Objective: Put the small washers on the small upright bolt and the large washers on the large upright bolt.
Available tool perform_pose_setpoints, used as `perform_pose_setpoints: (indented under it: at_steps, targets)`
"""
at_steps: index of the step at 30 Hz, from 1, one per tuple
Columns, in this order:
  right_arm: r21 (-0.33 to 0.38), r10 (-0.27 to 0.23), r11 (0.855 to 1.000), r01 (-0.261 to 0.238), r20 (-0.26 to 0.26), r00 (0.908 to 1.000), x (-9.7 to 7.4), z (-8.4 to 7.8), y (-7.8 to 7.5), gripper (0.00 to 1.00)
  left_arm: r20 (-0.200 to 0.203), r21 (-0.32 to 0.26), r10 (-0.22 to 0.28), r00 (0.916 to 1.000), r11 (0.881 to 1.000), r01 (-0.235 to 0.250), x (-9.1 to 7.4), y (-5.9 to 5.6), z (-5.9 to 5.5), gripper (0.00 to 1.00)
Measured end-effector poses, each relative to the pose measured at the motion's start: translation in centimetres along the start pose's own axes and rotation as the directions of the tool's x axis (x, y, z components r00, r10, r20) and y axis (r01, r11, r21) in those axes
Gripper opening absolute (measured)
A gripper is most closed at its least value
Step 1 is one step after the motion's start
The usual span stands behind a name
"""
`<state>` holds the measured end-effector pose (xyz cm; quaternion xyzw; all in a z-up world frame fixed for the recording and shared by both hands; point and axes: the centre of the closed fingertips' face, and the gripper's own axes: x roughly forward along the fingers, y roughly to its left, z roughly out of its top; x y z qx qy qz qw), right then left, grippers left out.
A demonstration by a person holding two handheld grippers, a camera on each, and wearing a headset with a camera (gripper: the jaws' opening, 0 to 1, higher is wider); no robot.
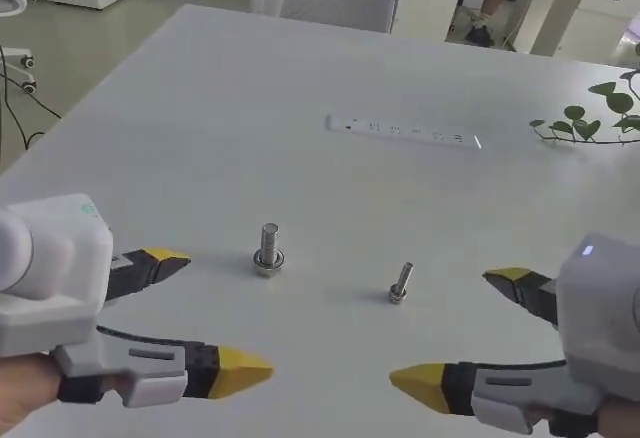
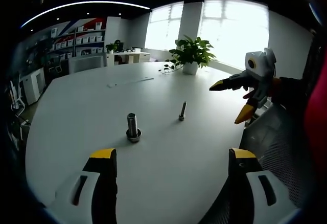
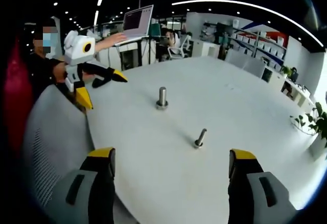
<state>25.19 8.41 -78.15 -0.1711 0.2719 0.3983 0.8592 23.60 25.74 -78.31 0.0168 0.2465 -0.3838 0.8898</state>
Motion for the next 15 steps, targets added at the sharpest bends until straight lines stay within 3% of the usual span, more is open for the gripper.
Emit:
perform_pose_setpoints:
  at_steps: [15]
  targets:
    - [0.004, -0.006, 1.0, 0.006, 0.004, 1.0, -0.05, 0.21, -0.06, 0.93, -0.003, -0.021, 0.015, 0.9999, 1.0, -0.015, -0.14, 0.45, -0.29, 0.95]
